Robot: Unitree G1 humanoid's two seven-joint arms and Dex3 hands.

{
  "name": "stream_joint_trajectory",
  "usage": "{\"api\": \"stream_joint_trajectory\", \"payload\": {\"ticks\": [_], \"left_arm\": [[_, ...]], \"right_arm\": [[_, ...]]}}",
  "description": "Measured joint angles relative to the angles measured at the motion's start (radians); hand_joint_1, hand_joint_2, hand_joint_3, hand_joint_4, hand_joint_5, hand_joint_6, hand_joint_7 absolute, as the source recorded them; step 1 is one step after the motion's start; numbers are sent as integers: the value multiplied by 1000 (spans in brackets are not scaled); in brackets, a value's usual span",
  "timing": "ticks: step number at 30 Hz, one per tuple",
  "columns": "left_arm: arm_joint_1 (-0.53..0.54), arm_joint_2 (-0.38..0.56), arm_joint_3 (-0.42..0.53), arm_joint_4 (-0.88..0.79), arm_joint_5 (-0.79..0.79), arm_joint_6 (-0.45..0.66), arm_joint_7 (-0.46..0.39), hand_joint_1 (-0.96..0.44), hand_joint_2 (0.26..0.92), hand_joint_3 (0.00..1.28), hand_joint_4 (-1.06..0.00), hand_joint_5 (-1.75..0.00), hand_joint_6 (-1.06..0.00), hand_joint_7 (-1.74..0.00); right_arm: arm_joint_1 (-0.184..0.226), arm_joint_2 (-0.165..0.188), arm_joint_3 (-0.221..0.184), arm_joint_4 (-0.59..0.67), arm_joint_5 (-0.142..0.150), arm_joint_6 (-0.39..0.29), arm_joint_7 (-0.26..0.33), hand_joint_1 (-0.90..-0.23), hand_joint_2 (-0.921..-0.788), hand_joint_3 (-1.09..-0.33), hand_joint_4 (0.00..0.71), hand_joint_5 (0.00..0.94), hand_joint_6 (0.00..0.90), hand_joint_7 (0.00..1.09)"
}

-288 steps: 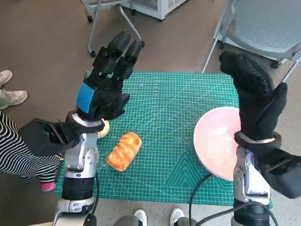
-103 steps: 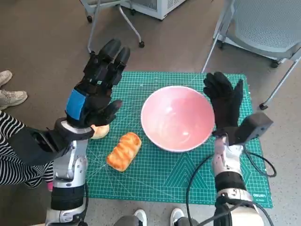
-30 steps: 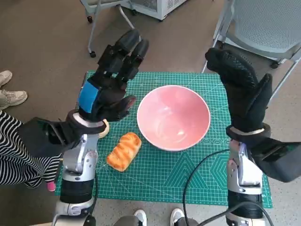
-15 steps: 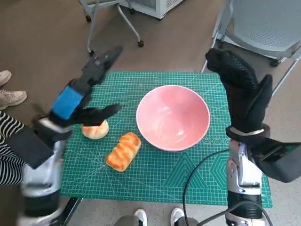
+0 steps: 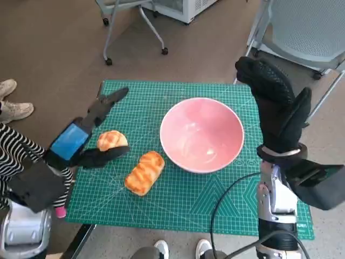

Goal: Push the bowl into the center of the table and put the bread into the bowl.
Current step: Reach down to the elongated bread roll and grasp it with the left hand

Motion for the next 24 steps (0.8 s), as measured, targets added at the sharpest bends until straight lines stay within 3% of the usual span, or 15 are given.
{"api": "stream_joint_trajectory", "payload": {"ticks": [12,24], "left_arm": [[169,-25,-35,-93,106,-11,64,-587,921,146,-179,-10,-164,-185],[232,-28,-152,-175,248,106,72,-579,921,142,-192,-4,-202,-110]], "right_arm": [[0,5,-1,2,2,4,0,-648,-921,-682,203,7,76,586],[-1,7,2,11,9,5,1,-646,-921,-680,181,0,63,587]]}}
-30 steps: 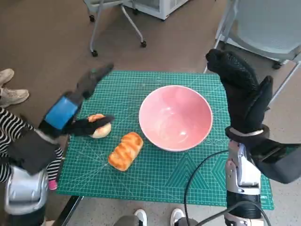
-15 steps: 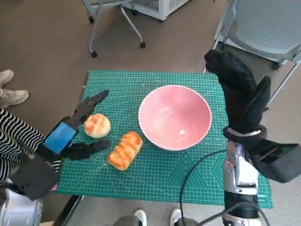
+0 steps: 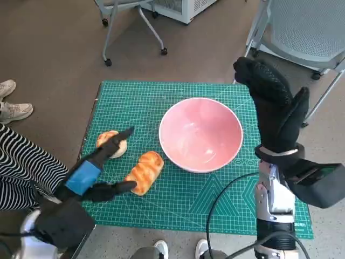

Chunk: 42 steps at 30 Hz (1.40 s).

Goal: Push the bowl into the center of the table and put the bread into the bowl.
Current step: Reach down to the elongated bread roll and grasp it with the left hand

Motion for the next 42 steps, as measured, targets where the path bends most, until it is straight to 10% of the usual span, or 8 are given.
{"api": "stream_joint_trajectory", "payload": {"ticks": [32,42], "left_arm": [[-109,-92,-195,297,101,12,45,-522,921,147,-213,-8,-229,-50],[-138,-117,-230,407,169,7,104,-303,921,98,-416,-35,-358,-51]], "right_arm": [[0,-8,-2,13,20,4,21,-635,-921,-692,165,1,42,601],[3,-8,-3,6,20,4,21,-643,-921,-689,165,1,39,597]]}}
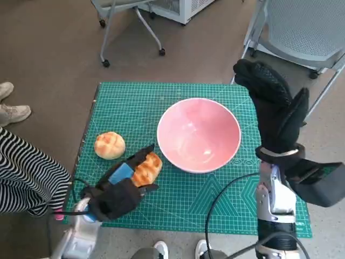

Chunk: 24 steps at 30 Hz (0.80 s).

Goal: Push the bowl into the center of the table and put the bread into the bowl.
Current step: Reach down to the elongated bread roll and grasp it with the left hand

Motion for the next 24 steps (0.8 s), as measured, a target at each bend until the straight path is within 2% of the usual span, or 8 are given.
{"api": "stream_joint_trajectory", "payload": {"ticks": [2,8,9,10,11,13,18,24], "left_arm": [[-1,-2,-3,19,15,-6,16,-245,921,95,-492,-38,-410,-53],[-5,-4,-4,48,53,-45,60,-74,921,84,-778,-64,-679,-110],[-5,-4,-4,52,57,-51,67,-59,921,81,-775,-259,-655,-340],[-5,-4,-4,56,62,-60,73,-37,921,100,-740,-575,-593,-699],[-5,-3,-4,59,67,-67,78,-24,921,98,-732,-777,-572,-899],[-4,-2,-2,63,76,-86,88,-9,921,85,-733,-990,-567,-1079],[0,7,6,70,78,-141,101,1,920,65,-753,-1116,-580,-1143],[2,25,13,78,83,-188,107,3,920,63,-763,-1124,-574,-1167]], "right_arm": [[0,0,0,-1,0,0,0,-644,-921,-688,165,1,39,597],[6,1,0,-9,0,0,0,-648,-921,-685,164,1,42,594],[7,2,0,-11,0,0,-1,-649,-921,-685,164,1,42,594],[9,2,0,-12,0,-1,-1,-651,-921,-684,165,1,43,593],[11,3,0,-13,0,-1,-1,-651,-921,-684,165,1,44,593],[15,3,0,-14,0,-2,-1,-652,-921,-684,165,1,44,592],[20,6,0,-14,-1,-2,-2,-649,-921,-684,164,1,45,590],[20,7,1,-15,-1,-5,-2,-647,-921,-686,163,0,45,588]]}}
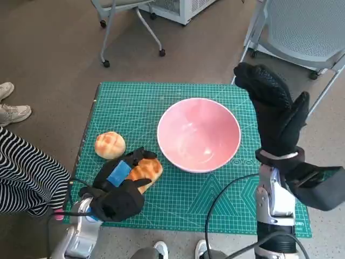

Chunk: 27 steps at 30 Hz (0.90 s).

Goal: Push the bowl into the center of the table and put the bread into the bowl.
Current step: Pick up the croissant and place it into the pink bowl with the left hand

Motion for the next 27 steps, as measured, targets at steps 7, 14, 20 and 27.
{"api": "stream_joint_trajectory", "payload": {"ticks": [7,14,20,27], "left_arm": [[7,7,22,0,4,-27,6,3,920,61,-766,-1103,-570,-1191],[16,7,46,0,6,-56,24,3,920,53,-775,-1075,-579,-1201],[17,7,71,0,3,-89,37,3,920,41,-792,-1050,-588,-1199],[17,1,92,-8,-7,-129,41,3,920,33,-803,-1038,-597,-1191]], "right_arm": [[0,0,0,0,0,-2,0,-647,-921,-687,163,0,45,587],[1,0,0,0,0,-2,0,-648,-921,-686,164,1,41,584],[1,0,0,2,1,-2,0,-648,-921,-686,165,1,40,582],[1,-1,-1,2,1,-1,0,-646,-921,-686,165,1,41,581]]}}
